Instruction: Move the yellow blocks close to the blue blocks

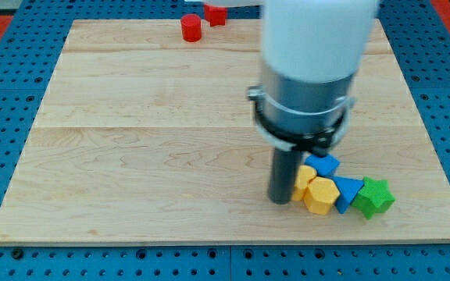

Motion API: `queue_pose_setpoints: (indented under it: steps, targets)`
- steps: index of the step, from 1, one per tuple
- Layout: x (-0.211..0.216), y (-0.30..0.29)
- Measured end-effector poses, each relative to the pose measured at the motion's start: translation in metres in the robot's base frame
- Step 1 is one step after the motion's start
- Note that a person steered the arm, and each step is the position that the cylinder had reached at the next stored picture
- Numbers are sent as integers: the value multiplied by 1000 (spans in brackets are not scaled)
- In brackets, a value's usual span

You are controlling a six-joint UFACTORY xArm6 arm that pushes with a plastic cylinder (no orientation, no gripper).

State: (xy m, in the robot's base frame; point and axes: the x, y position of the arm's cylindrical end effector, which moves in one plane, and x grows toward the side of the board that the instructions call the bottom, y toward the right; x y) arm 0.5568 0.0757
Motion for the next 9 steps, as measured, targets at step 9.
queue_pose_setpoints:
  steps: [9]
  targets:
    - [-152, 15]
